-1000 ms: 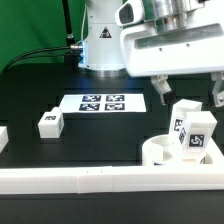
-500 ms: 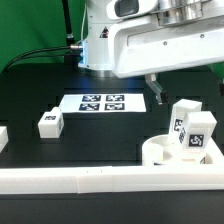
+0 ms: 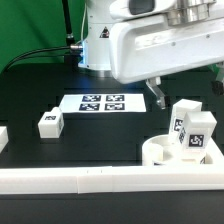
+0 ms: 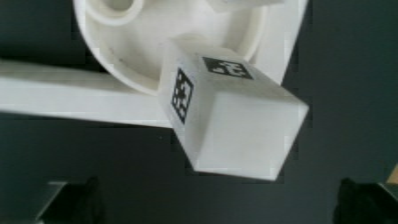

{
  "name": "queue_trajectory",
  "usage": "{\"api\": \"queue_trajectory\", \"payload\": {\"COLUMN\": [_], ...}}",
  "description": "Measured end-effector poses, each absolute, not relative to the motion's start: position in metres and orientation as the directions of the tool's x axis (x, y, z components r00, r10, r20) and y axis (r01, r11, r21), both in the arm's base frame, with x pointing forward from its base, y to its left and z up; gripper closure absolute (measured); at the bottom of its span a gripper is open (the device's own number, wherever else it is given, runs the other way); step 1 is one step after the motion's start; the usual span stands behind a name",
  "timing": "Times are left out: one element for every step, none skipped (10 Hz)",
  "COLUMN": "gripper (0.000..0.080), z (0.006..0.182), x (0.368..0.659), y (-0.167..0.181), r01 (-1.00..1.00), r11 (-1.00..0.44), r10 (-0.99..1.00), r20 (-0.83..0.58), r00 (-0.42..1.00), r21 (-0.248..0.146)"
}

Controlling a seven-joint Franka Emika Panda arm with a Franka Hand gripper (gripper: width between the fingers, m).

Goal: Assemble stool

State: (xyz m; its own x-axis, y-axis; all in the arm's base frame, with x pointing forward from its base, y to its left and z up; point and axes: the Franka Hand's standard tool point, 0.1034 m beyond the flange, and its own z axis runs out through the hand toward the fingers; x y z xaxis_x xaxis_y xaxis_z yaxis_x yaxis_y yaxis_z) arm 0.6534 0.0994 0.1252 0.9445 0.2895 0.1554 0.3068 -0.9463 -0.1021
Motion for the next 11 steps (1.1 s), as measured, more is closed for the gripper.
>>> {"api": "queue_trajectory", "payload": {"gripper": [0.0151, 0.0151, 0.0151, 0.0151, 0.0151, 0.0151, 0.0151, 0.0151, 0.0151, 0.0151, 0.0151], "z": [0.123, 0.12, 0.121, 0.12, 0.12, 0.12, 0.119, 0.117, 0.112, 0.108, 0.105], "x": [0.655, 0.657, 0.656, 0.657, 0.657, 0.657, 0.657, 0.657, 0.657, 0.66, 0.661], "y": [0.101, 0.107, 0.119, 0.117, 0.115, 0.114, 0.113, 0.112, 0.113, 0.112, 0.109], "r01": [0.451, 0.541, 0.572, 0.641, 0.688, 0.72, 0.741, 0.832, 0.902, 0.939, 0.956], "r11": [-0.89, -0.84, -0.82, -0.767, -0.726, -0.694, -0.671, -0.554, -0.429, -0.338, -0.288], "r10": [0.437, 0.529, 0.561, 0.631, 0.679, 0.712, 0.734, 0.828, 0.901, 0.94, 0.956], "r20": [0.157, 0.155, 0.155, 0.156, 0.156, 0.155, 0.153, 0.134, 0.103, 0.078, 0.068], "r00": [0.886, 0.834, 0.813, 0.76, 0.718, 0.685, 0.662, 0.545, 0.422, 0.333, 0.284], "r21": [-0.069, -0.044, -0.032, -0.018, -0.006, 0.002, 0.008, 0.04, 0.06, 0.067, 0.061]}}
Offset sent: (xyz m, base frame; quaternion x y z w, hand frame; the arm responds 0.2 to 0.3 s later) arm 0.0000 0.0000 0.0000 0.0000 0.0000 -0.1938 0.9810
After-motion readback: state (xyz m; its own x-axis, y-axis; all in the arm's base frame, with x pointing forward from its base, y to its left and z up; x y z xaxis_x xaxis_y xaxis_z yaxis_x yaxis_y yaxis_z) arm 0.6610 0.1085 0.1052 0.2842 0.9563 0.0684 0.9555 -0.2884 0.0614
